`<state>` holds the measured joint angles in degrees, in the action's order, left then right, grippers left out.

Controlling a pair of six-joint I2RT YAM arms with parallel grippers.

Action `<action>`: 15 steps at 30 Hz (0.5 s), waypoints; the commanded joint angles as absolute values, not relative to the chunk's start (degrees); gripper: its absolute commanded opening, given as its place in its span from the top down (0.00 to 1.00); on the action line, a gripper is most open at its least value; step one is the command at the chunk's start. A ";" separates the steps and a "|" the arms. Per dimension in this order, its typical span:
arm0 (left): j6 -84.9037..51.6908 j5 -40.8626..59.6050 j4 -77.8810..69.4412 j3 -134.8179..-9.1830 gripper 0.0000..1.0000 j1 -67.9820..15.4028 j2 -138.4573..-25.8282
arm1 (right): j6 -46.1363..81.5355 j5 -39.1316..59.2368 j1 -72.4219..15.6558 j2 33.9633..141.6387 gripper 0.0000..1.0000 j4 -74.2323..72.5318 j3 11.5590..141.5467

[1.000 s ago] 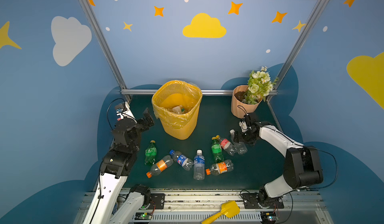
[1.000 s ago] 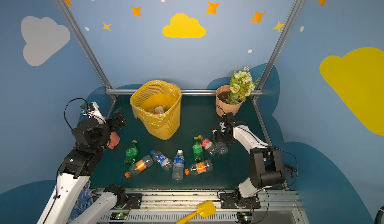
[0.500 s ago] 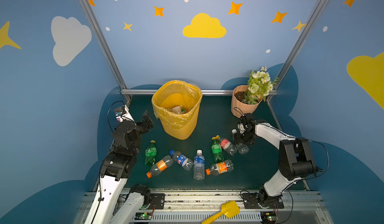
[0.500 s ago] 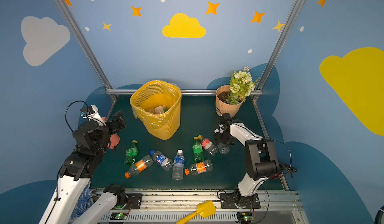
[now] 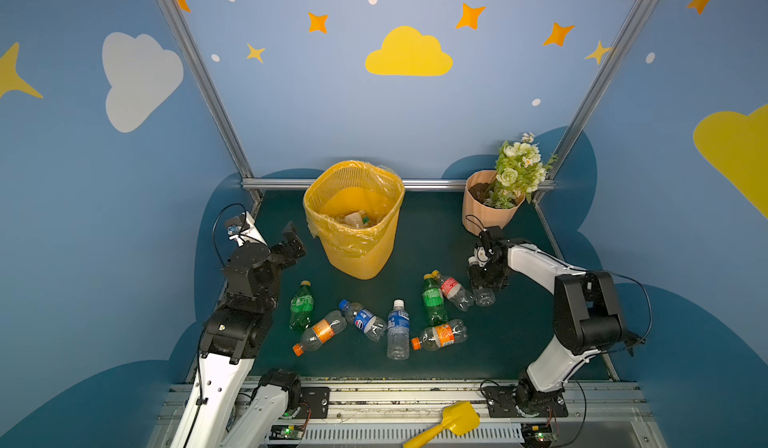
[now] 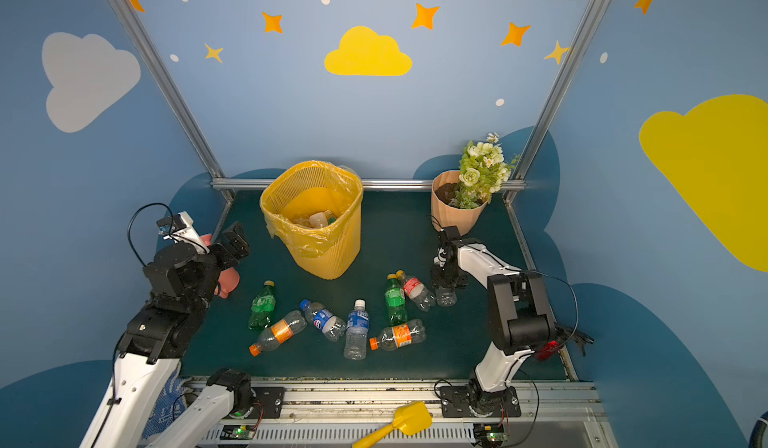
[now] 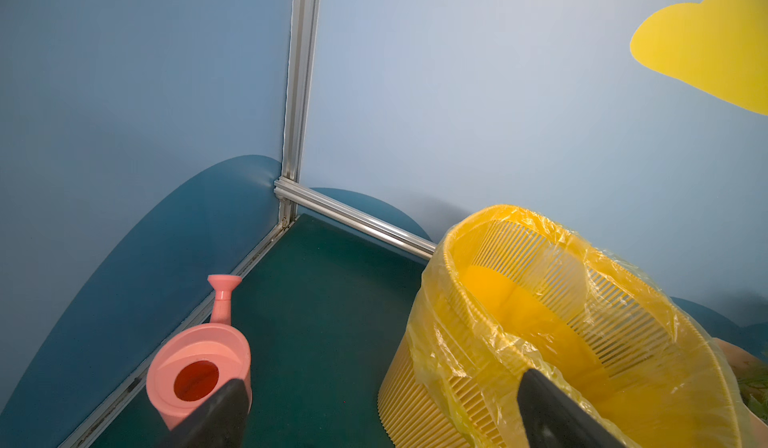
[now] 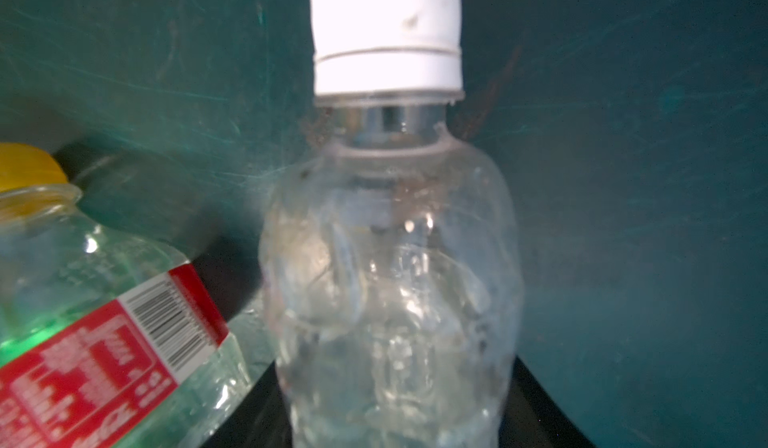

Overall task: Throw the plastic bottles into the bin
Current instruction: 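Draw the left arm back while the right gripper grasps the clear white-capped bottle, then lift the clear white-capped bottle with the right gripper over the bin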

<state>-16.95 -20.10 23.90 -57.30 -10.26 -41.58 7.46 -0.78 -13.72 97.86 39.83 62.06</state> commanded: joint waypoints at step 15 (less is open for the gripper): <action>-21.97 -25.83 28.17 -51.63 0.00 -9.71 -37.82 | 15.68 10.98 -10.61 77.05 0.49 23.76 62.04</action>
